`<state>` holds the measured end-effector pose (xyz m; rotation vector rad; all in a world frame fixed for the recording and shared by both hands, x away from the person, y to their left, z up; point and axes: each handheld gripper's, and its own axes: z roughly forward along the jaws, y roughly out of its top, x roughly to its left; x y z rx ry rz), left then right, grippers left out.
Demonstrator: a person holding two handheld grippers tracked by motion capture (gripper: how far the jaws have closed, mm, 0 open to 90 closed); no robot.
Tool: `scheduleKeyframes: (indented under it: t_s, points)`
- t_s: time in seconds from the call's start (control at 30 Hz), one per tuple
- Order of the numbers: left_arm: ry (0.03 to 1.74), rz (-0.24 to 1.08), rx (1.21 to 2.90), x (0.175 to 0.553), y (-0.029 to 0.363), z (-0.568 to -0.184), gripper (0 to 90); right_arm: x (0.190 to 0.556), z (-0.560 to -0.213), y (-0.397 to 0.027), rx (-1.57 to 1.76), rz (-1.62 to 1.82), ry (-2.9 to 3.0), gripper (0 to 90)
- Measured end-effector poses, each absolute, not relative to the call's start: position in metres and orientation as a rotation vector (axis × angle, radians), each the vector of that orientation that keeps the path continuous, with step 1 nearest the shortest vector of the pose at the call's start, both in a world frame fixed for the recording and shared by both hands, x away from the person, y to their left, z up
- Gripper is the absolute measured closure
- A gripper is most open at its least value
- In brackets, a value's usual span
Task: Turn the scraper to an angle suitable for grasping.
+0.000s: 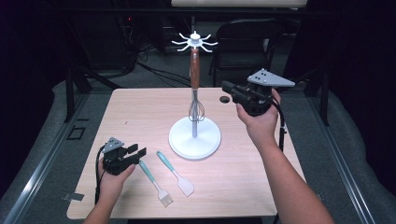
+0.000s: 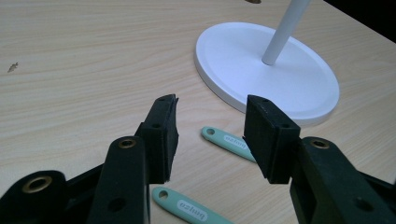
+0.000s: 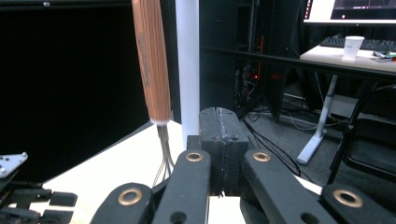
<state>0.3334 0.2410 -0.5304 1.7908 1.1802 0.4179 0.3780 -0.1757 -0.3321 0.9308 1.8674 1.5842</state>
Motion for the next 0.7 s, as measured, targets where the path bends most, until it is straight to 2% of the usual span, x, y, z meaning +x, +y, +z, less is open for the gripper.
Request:
scheduleKeyframes:
  t_s: [0.7]
  points:
    - [1.175, 0.404, 1.787, 0.335, 0.241, -0.532, 55.0, 0.401, -0.276, -0.152, 0.893, 1.6, 1.783, 90.0]
